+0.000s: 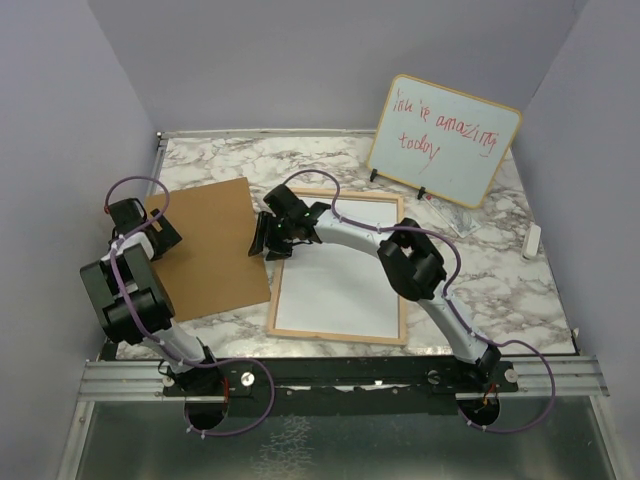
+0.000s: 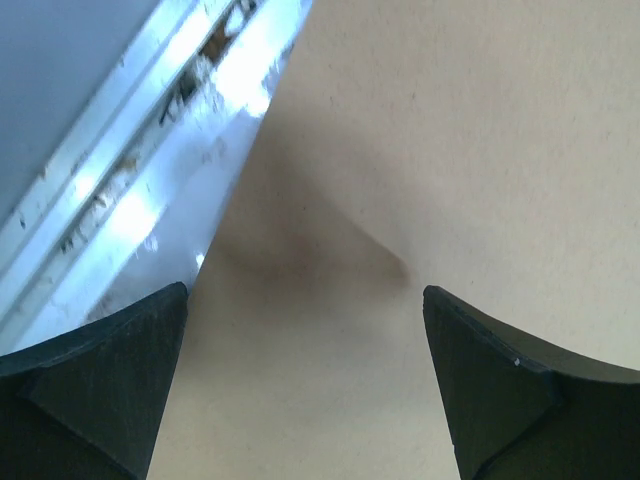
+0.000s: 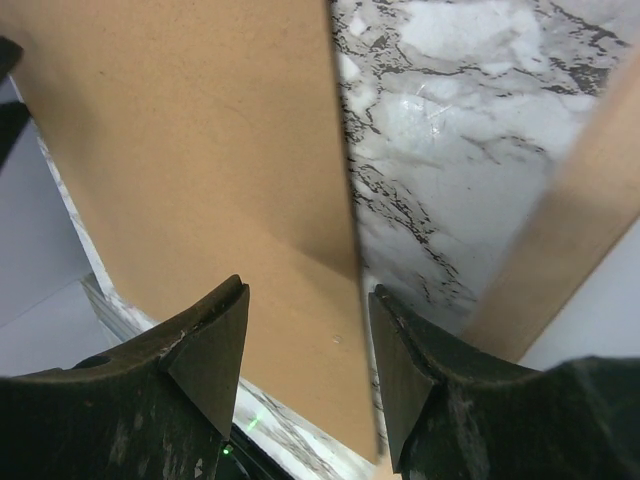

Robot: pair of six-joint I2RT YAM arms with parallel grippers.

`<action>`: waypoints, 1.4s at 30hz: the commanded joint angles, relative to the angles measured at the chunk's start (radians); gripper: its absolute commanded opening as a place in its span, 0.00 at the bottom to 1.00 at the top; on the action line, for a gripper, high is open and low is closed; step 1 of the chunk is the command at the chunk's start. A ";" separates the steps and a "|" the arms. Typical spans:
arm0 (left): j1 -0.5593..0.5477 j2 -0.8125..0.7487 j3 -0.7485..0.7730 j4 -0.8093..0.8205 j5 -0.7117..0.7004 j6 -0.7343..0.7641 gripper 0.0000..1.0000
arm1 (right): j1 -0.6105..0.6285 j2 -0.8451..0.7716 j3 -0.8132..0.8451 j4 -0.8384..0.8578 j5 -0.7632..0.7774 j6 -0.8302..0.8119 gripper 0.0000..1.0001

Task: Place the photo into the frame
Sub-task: Move the photo frame item to the center of the board, then pick up the photo frame item at the center of the board.

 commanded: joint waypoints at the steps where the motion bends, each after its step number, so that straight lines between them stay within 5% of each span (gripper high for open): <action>1: -0.049 -0.052 -0.120 -0.210 0.022 -0.107 0.99 | -0.002 0.063 -0.035 -0.093 0.034 0.014 0.57; 25: -0.049 0.029 -0.086 -0.237 0.249 -0.140 0.91 | -0.002 -0.015 -0.048 0.212 -0.326 -0.060 0.57; 42: -0.053 -0.079 -0.089 -0.200 0.325 -0.223 0.81 | -0.016 -0.265 -0.181 0.312 -0.183 0.010 0.54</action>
